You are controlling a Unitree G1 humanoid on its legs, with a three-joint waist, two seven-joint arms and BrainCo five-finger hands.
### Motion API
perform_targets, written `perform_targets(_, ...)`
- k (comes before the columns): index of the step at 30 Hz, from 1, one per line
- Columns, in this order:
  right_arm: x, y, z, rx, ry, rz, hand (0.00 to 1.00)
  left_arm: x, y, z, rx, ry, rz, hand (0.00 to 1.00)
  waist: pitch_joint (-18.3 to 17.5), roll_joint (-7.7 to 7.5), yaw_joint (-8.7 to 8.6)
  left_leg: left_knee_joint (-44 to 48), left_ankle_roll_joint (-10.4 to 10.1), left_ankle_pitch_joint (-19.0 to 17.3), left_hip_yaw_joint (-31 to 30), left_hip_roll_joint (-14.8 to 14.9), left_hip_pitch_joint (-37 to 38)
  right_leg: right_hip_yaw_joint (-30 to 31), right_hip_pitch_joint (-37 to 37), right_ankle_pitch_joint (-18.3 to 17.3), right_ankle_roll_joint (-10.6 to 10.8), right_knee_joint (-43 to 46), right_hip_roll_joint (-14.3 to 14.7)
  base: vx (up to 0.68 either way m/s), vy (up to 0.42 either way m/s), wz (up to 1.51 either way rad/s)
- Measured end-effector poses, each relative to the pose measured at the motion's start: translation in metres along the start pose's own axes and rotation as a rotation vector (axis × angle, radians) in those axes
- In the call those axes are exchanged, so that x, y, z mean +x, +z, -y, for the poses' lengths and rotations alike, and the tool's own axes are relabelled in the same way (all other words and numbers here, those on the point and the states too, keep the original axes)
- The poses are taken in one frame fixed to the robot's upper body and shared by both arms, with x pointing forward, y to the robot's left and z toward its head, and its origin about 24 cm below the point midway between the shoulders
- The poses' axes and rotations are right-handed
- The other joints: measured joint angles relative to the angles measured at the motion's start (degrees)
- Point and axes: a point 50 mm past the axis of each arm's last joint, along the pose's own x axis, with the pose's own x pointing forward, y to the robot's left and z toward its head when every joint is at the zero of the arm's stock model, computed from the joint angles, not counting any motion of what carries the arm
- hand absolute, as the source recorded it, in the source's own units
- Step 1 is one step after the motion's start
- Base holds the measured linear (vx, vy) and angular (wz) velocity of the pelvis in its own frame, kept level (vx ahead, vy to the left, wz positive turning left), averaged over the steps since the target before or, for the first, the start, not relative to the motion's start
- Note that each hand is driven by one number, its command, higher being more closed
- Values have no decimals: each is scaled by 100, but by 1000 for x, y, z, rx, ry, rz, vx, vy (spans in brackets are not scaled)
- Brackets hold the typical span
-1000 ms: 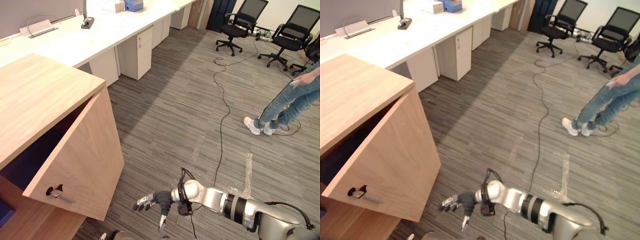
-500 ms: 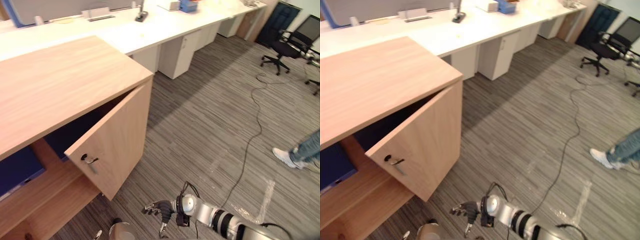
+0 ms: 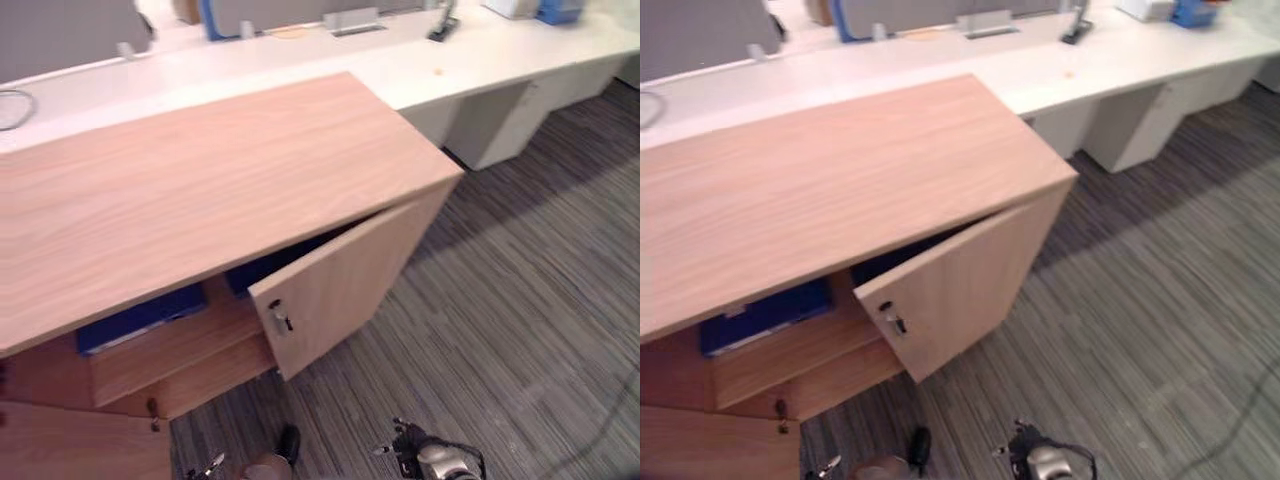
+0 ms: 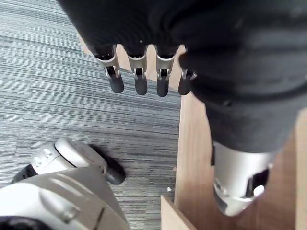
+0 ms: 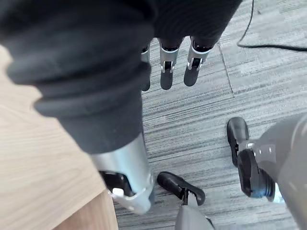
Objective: Walk over to the cabinet, pick up the folder, carry it to the office cabinet, place the folder inside the office cabinet, then close the office cabinet door
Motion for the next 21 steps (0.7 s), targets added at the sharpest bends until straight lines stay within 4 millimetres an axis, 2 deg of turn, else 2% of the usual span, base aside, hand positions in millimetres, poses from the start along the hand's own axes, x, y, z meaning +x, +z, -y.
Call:
perform_targets(1, -1, -8, 2, 35, -9, -20, 0, 0, 0, 0, 10, -1, 0, 0, -37, 34, -37, 1, 10, -6, -143, -83, 23, -78, 52, -34, 36, 247, -141, 152, 180, 138)
perform_targets(2, -3, -20, 8, 89, -29, -48, 0, 0, -2, 2, 28, -7, -4, 0, -110, 123, -114, 5, 45, 1, -381, -187, 50, -63, 95, -74, 15, 816, -444, 154, 198, 121)
perform_targets(3, -3, -24, 12, 108, -40, -58, 0, -1, -4, 3, 45, -13, -8, 0, -96, 189, -149, 8, 233, 3, -591, -246, 114, 309, -82, -212, -270, 1564, -778, 144, 188, 99)
perform_targets(4, -3, -23, 12, 117, -40, -53, 0, -2, -6, 2, 55, -14, -13, 0, -105, 212, -165, 10, 374, -3, -658, -242, 118, 754, -271, -336, -351, 1833, -849, 90, 148, 61)
perform_targets(5, -3, -19, 11, 137, -38, -36, 0, -1, -4, 0, 76, -11, -9, 0, -87, 224, -245, 14, 413, 2, -777, -207, 116, 1880, -640, -582, -250, 1907, -706, 19, 74, 44)
perform_targets(6, -3, -17, 12, 150, -45, -26, 0, -1, -3, 0, 91, -10, -4, 0, -65, 254, -290, 38, 412, 1, -866, -150, 157, 2874, -897, -725, -123, 1757, -415, -6, 37, 42)
perform_targets(7, -3, -17, 13, 165, -48, -25, 0, -1, -3, 0, 92, -10, -2, 0, -46, 277, -306, 47, 408, -1, -914, -123, 192, 3351, -985, -768, -52, 1613, -241, -27, -48, 48)
perform_targets(8, -3, -18, 14, 184, -53, -23, 0, -1, -1, 0, 90, -9, 5, 0, -33, 269, -404, 120, 362, -33, -1071, -114, 204, 4048, -1014, -796, 20, 1277, 30, -43, -105, 65)
perform_targets(9, -4, -20, 13, 191, -56, -28, 0, 0, 1, 1, 90, -11, 16, 0, -11, 238, -513, 173, 302, -73, -1206, -124, 206, 4394, -1015, -797, 45, 967, 191, -81, -159, 71)
perform_targets(11, -4, -24, 8, 214, -45, -38, 0, 0, 1, 0, 83, -6, 20, 0, -14, 164, -543, 216, 239, -159, -1307, -153, 203, 4471, -1004, -689, 126, 556, 262, -116, -228, 40)
perform_targets(12, -5, -25, -1, 222, -27, -45, 0, -1, -1, -4, 71, 7, 15, 0, -55, 57, -543, 182, 253, -208, -1277, -179, 198, 4461, -1005, -475, 126, 285, 284, -90, -238, 12)
perform_targets(13, -5, -26, -3, 226, -21, -44, 0, -2, -4, -6, 45, 20, 7, 0, -80, 17, -543, 128, 237, -212, -1204, -122, 204, 4446, -982, -496, 312, 136, 338, -55, -198, 0)
perform_targets(15, -5, -24, -3, 226, -23, -37, 0, -3, -9, -9, 7, 31, -6, 0, -83, 34, -568, 113, 128, -239, -1097, 71, 181, 4432, -970, -514, 310, 10, 533, -37, -212, -3)
perform_targets(17, -5, -26, -3, 228, -23, -41, 0, -4, -12, -12, -30, 42, -14, 0, -62, 1, -584, 147, -52, -193, -1173, 272, 182, 4271, -861, -464, 172, -87, 749, -5, -254, 14)
perform_targets(21, -5, -30, 0, 249, -32, -50, 0, -4, -14, -14, -73, 52, -29, 0, -23, -25, -717, 482, -232, -350, -1577, 375, 86, 3804, -476, -462, 148, -258, 954, 24, -184, 54)
